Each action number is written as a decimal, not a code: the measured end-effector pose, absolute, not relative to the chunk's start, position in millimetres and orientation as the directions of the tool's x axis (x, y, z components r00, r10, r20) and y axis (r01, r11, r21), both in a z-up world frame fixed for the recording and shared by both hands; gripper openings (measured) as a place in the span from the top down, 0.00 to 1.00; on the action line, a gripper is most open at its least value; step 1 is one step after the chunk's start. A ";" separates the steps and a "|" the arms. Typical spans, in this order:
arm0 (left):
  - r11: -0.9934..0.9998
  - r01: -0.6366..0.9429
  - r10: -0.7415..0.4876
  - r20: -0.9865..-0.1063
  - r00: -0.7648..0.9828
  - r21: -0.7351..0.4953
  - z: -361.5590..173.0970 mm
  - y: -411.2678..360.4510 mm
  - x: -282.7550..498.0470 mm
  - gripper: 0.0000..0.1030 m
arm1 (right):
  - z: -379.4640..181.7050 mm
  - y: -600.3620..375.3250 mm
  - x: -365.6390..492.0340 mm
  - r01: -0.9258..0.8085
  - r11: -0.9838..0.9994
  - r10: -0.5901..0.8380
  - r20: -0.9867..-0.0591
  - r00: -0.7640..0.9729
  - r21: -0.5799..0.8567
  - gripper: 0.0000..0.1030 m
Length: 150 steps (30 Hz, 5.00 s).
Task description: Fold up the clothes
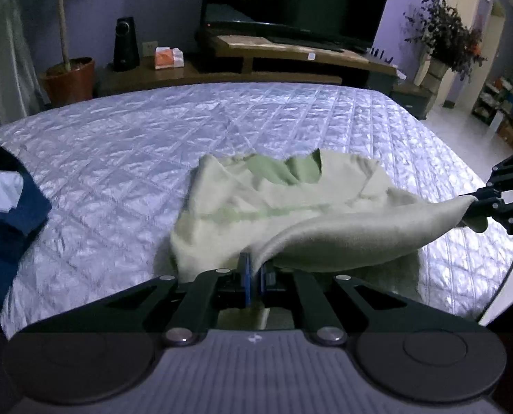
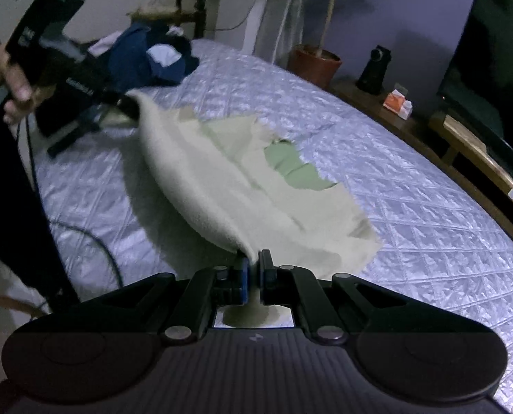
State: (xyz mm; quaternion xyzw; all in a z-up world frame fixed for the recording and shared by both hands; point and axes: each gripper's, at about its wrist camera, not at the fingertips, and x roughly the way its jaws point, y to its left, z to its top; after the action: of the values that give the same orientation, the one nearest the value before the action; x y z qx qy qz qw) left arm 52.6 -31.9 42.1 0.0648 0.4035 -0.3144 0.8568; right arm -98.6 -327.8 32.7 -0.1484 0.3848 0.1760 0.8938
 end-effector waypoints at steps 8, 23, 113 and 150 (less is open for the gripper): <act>0.804 0.557 -0.485 -0.772 0.410 -0.209 35.1 -68.1 162.3 0.93 | 35.4 -383.7 2.2 -0.306 0.952 0.211 -0.752 0.625 0.014 0.93; 0.944 0.265 -0.325 -0.677 0.660 -0.195 0.4 -48.0 177.4 0.61 | -23.3 -382.1 65.5 -0.021 0.996 -0.045 -0.732 0.680 -0.081 0.80; 0.959 -0.088 -0.121 -0.669 0.734 -0.270 19.8 36.4 30.4 0.28 | -36.3 -181.4 42.7 -0.408 0.866 0.173 -0.595 0.785 -0.287 0.44; 0.553 -0.277 -0.597 -0.605 0.526 -0.786 -54.2 0.6 65.0 0.47 | -42.7 -178.9 55.4 -0.448 0.885 0.301 -0.576 0.760 -0.129 0.76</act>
State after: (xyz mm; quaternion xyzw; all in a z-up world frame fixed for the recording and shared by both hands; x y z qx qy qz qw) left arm 65.0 0.6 -54.2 -0.4604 0.4746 -0.1080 0.7424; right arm 55.4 -178.9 -42.7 -0.1305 0.2817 0.2018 0.9289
